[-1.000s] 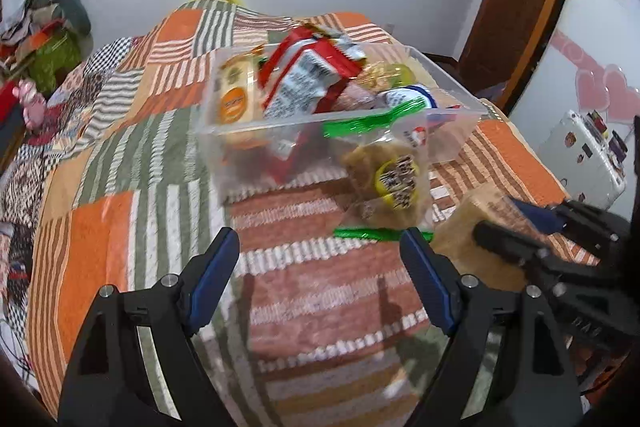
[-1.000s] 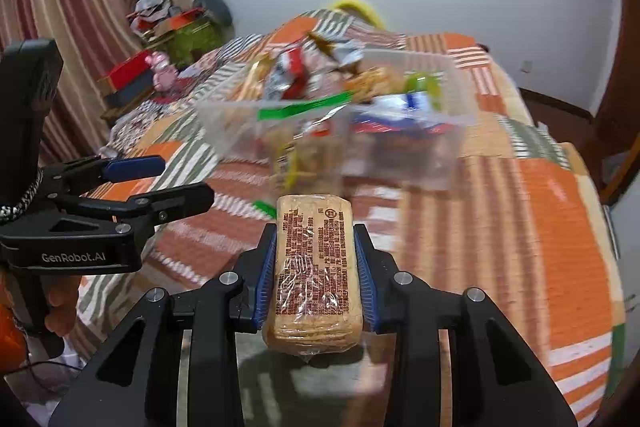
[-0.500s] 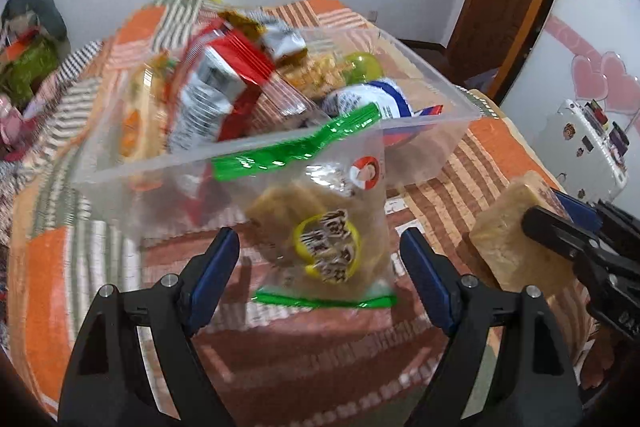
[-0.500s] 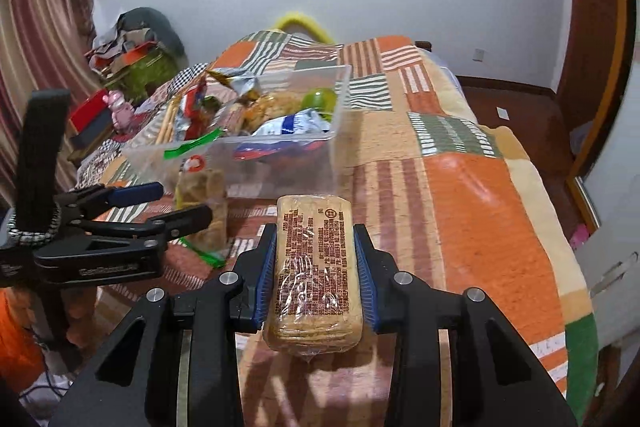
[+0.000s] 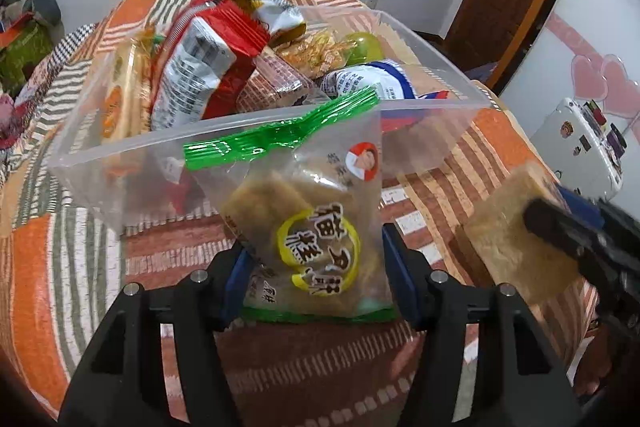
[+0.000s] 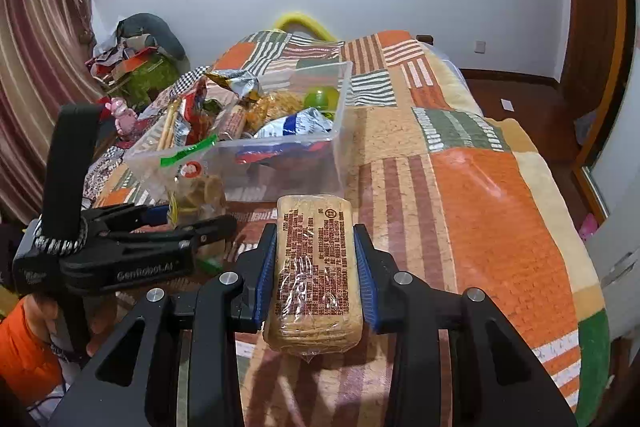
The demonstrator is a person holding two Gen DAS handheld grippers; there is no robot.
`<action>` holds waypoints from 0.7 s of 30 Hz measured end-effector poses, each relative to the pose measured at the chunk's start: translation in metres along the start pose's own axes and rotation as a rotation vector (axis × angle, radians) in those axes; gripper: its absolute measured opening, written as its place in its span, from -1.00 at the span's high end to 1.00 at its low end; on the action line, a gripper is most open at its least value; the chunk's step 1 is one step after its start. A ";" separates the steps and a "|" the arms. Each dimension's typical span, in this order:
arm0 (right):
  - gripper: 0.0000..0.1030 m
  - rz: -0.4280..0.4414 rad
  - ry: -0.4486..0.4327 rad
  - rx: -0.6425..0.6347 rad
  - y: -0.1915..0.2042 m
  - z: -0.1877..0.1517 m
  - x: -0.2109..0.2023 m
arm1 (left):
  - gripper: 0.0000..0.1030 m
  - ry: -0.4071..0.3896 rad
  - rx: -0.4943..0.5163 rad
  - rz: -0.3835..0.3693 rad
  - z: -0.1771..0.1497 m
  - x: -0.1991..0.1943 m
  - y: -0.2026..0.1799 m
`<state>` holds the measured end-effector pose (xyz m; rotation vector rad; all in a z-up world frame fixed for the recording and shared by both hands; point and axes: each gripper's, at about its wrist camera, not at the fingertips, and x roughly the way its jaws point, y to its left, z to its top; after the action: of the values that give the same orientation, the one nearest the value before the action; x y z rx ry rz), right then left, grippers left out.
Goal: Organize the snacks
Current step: 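Carry cookie bag and toast slices over the clear box and release both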
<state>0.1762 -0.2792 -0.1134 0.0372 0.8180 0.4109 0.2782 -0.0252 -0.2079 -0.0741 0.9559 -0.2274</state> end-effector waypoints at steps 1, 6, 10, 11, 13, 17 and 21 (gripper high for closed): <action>0.36 0.000 -0.003 -0.003 0.000 0.002 0.000 | -0.17 -0.009 0.005 0.003 -0.001 -0.005 0.000; 0.36 0.000 -0.051 -0.011 0.002 0.018 -0.006 | 0.16 -0.030 -0.010 -0.022 0.005 -0.028 0.004; 0.36 0.000 -0.084 -0.014 0.005 0.030 -0.008 | 0.16 -0.044 -0.012 -0.022 0.011 -0.032 0.007; 0.36 0.001 -0.090 -0.012 0.005 0.031 -0.008 | 0.17 -0.038 -0.016 -0.019 0.011 -0.029 0.008; 0.36 0.007 -0.097 -0.007 0.006 0.033 -0.009 | 0.20 -0.036 -0.027 -0.030 0.009 -0.026 0.007; 0.36 0.009 -0.100 -0.012 0.007 0.036 -0.008 | 0.23 -0.052 -0.033 -0.048 0.010 -0.033 0.005; 0.36 0.003 -0.103 -0.012 0.006 0.041 -0.004 | 0.23 -0.097 -0.027 -0.046 0.015 -0.052 -0.001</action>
<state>0.2014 -0.2703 -0.0815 0.0481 0.7141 0.4130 0.2614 -0.0146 -0.1571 -0.1310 0.8610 -0.2514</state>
